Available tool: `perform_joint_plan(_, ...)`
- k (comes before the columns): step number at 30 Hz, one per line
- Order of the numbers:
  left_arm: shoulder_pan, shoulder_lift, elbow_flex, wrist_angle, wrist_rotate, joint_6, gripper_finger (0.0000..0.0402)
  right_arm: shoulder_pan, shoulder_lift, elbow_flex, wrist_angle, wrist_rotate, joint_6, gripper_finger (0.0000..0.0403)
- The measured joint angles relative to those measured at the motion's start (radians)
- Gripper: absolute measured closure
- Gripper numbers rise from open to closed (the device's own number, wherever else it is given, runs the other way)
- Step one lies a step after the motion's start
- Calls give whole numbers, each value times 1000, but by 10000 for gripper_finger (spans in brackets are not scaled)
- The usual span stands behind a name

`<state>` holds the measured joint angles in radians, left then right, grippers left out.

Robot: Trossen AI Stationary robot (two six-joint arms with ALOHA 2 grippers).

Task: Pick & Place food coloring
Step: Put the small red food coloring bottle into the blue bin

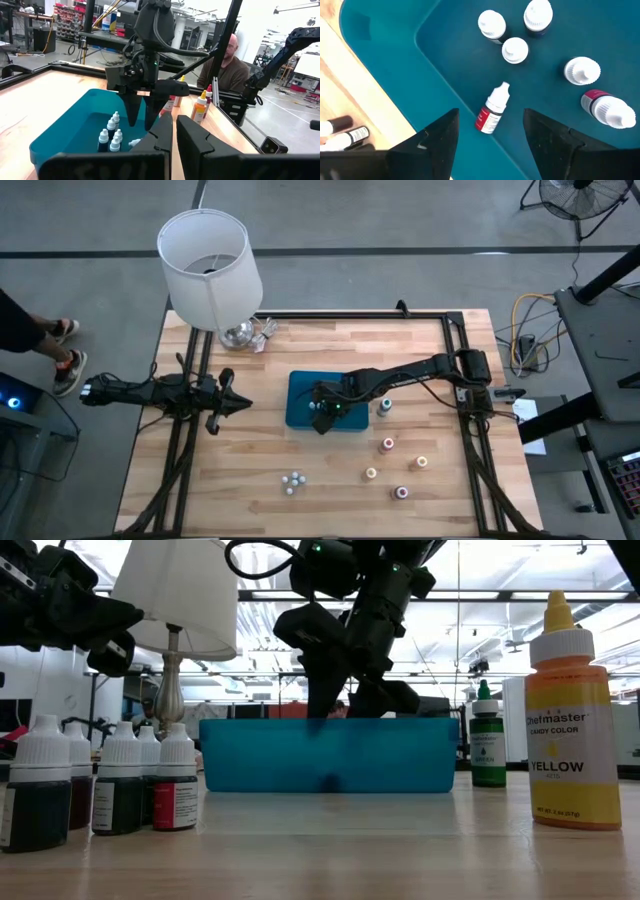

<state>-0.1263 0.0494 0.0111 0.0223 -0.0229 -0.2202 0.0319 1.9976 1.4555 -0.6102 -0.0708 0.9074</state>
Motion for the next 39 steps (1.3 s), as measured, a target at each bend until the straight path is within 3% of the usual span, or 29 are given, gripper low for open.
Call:
perform_joint_plan(15, 0, 0, 0, 0, 0, 0, 402, 2, -8, -1, -1, 17, 13, 193)
perform_joint_plan(25, 0, 0, 0, 0, 0, 0, 402, 39, -151, -1, 29, 42, -29, 203)
perform_joint_plan(33, 0, 0, 0, 0, 0, 0, 402, 131, -182, -1, 298, -159, -239, 289)
perform_joint_plan(39, 0, 0, 0, 0, 0, 0, 402, 182, -179, -1, 353, -175, -446, 375)
